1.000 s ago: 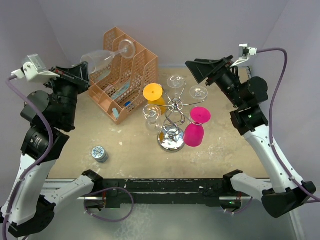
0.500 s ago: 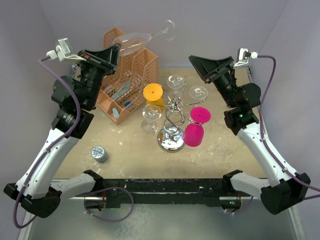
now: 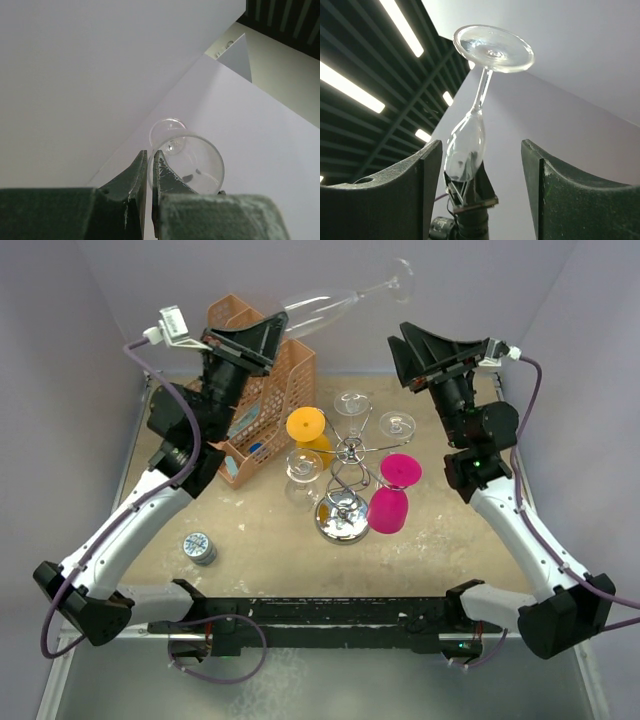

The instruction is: Place the wine glass upside down on the wine glass rack

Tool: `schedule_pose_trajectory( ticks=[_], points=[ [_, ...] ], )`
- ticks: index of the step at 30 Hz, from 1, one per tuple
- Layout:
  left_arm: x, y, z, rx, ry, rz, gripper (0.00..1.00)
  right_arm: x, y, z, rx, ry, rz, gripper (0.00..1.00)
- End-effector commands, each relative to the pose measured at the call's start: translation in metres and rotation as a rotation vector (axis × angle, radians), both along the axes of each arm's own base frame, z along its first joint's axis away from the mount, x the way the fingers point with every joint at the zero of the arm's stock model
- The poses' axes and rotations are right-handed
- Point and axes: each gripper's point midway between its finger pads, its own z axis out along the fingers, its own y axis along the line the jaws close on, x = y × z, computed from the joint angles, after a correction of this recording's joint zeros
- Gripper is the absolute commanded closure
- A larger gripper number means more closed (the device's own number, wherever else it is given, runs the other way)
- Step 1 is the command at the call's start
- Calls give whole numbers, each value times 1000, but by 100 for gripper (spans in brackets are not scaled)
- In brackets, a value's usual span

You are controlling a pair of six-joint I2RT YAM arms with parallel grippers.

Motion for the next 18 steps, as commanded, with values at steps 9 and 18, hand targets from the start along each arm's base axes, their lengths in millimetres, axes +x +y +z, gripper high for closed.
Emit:
schedule_pose_trajectory(
  ticks=[9, 18],
  points=[
    [-25, -42, 20, -25, -96, -70, 100, -5, -3, 47, 95, -95, 14, 39],
    [-28, -48, 15, -29, -90, -97, 100, -8, -11, 54, 133, -101, -5, 54]
  ],
)
